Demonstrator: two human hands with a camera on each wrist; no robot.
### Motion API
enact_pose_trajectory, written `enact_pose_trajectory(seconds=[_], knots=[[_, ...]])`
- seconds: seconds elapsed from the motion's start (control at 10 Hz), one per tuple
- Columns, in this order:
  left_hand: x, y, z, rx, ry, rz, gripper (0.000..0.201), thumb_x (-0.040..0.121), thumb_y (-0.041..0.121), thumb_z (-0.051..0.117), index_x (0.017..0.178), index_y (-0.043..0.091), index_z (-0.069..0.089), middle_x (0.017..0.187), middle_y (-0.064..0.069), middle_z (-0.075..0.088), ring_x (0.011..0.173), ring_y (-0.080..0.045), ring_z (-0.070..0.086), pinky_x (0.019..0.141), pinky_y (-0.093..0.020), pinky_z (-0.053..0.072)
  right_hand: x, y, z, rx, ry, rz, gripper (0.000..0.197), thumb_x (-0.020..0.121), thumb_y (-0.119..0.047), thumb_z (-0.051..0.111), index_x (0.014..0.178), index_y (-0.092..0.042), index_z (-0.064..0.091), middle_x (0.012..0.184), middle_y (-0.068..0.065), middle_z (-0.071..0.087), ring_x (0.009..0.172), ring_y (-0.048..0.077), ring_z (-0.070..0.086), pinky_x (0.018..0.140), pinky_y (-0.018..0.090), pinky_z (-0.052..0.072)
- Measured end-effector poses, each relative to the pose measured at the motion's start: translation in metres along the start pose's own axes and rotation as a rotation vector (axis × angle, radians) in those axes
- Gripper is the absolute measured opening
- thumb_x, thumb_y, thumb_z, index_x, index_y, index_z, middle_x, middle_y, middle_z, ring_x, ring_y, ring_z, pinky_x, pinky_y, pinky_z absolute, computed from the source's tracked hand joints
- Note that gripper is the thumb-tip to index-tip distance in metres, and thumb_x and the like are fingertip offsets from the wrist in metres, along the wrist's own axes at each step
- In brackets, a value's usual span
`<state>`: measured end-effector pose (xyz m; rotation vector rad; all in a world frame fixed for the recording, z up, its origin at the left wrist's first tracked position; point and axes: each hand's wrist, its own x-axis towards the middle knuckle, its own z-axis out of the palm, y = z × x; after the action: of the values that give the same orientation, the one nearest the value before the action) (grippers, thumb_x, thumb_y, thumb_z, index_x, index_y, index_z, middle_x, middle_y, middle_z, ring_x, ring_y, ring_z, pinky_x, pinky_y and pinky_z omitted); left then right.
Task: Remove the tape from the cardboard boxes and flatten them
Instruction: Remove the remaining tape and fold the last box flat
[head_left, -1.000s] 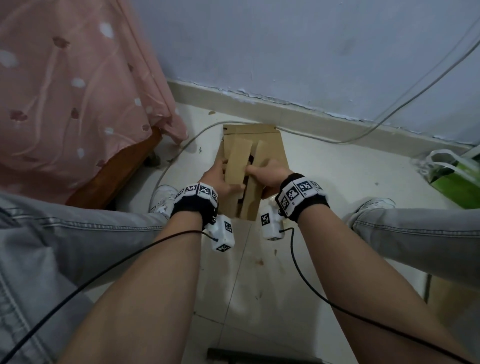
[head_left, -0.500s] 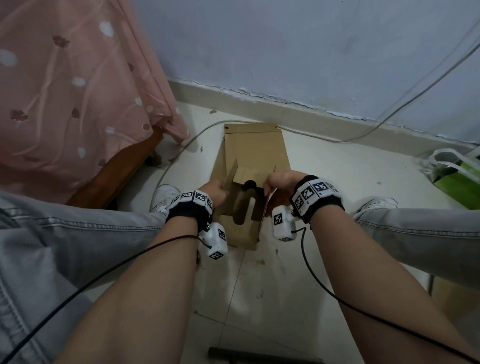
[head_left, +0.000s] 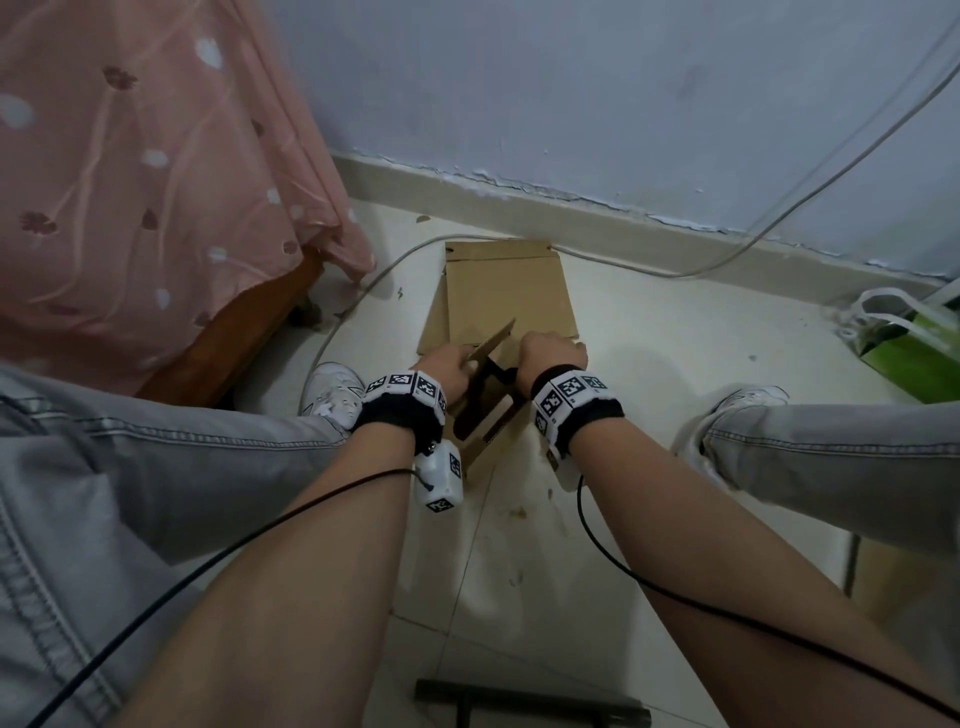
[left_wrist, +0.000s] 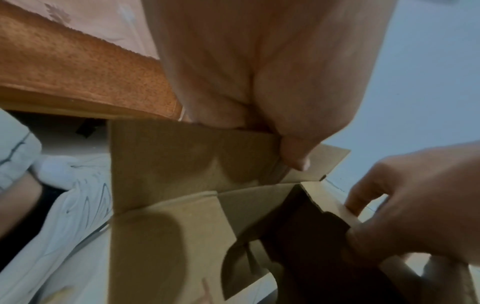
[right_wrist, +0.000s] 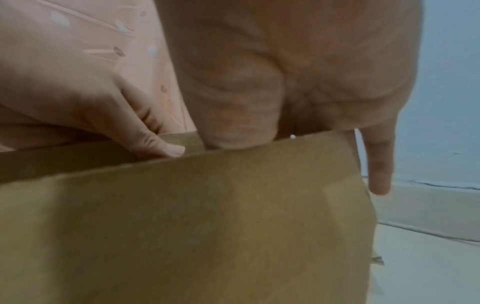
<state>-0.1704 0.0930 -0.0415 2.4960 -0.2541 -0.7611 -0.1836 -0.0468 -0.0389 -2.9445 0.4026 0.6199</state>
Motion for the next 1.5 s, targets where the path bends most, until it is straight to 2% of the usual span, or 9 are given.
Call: enact_pose_trajectory(seconds=[0.1,0.3,0.5,0.7,0.8,1.0,1.3,1.4,1.5], knots=[[-0.002,-0.003,-0.001,-0.041,0.017,0.016,0.026,0.101,0.027,0.051,0.12,0.017,0.066,0.103,-0.006,0.067,0.107,-0.028,0.062,0.08,-0.026,0.038,-0.002,0.003,-0.004,0.02,-0.072,0.035,0.015,0.089,-0.019,0.06,0.101,-0.011,0.061,0.096,0.008,0.06,0.085,0.027,0.057,0.074,0.034,0.046],[0.0,-0.019,-0.023,-0.101,0.166,-0.182,0.06,0.082,0.025,0.078,0.137,0.022,0.053,0.134,-0.008,0.06,0.119,-0.028,0.058,0.092,-0.03,0.045,0.003,0.028,-0.011,0.157,-0.071,0.199,0.012,0.09,-0.019,0.057,0.093,-0.008,0.058,0.102,0.014,0.063,0.083,0.03,0.058,0.072,0.033,0.048],[0.002,0.001,-0.033,-0.171,-0.062,-0.303,0.054,0.088,0.059,0.059,0.081,0.006,0.06,0.082,-0.009,0.069,0.072,-0.025,0.066,0.063,-0.029,0.051,0.005,0.036,-0.033,0.187,-0.149,0.243,0.019,0.094,-0.025,0.055,0.101,-0.008,0.058,0.092,0.011,0.057,0.081,0.026,0.055,0.071,0.032,0.045],[0.006,-0.004,-0.017,0.136,-0.089,-0.295,0.055,0.093,0.046,0.06,0.133,0.01,0.056,0.126,-0.015,0.061,0.114,-0.032,0.06,0.095,-0.036,0.047,-0.001,0.029,-0.045,0.129,-0.252,0.114,0.035,0.095,-0.034,0.058,0.116,-0.006,0.055,0.101,0.01,0.056,0.089,0.025,0.054,0.074,0.033,0.044],[0.005,-0.01,-0.011,0.157,-0.016,-0.284,0.023,0.091,0.032,0.066,0.091,0.009,0.067,0.122,-0.009,0.067,0.094,-0.023,0.062,0.085,-0.033,0.051,-0.002,0.023,-0.043,0.105,-0.311,0.081,0.037,0.096,-0.031,0.055,0.121,-0.003,0.055,0.107,0.012,0.059,0.089,0.026,0.056,0.073,0.033,0.045],[0.008,-0.009,-0.009,-0.021,0.026,-0.347,0.045,0.097,0.025,0.056,0.132,-0.004,0.053,0.136,-0.019,0.055,0.127,-0.033,0.052,0.099,-0.034,0.042,-0.006,0.027,-0.043,0.124,-0.343,0.103,0.034,0.101,-0.02,0.043,0.126,0.0,0.056,0.122,0.017,0.06,0.111,0.031,0.06,0.084,0.034,0.046],[0.022,-0.032,-0.011,0.081,-0.035,-0.354,0.033,0.099,0.01,0.047,0.125,-0.007,0.058,0.076,-0.012,0.051,0.104,-0.032,0.062,0.08,-0.029,0.049,0.001,0.053,-0.038,0.308,-0.313,0.151,0.036,0.101,-0.019,0.038,0.127,0.001,0.053,0.129,0.02,0.058,0.102,0.03,0.056,0.091,0.038,0.045],[0.034,-0.047,-0.008,-0.042,-0.125,-0.349,0.068,0.088,0.048,0.066,0.139,0.007,0.048,0.119,-0.007,0.062,0.112,-0.027,0.062,0.084,-0.03,0.054,0.003,0.057,-0.041,0.324,-0.261,0.173,0.033,0.101,-0.018,0.04,0.124,0.001,0.054,0.124,0.019,0.059,0.099,0.03,0.056,0.084,0.035,0.044],[0.031,-0.046,-0.013,-0.218,-0.265,-0.193,0.137,0.042,0.084,0.077,0.153,0.041,0.01,0.15,0.0,0.042,0.129,-0.027,0.05,0.107,-0.049,0.044,0.008,0.062,-0.044,0.358,-0.211,0.19,0.027,0.1,-0.017,0.041,0.116,-0.001,0.056,0.112,0.017,0.059,0.093,0.029,0.054,0.081,0.035,0.044]])
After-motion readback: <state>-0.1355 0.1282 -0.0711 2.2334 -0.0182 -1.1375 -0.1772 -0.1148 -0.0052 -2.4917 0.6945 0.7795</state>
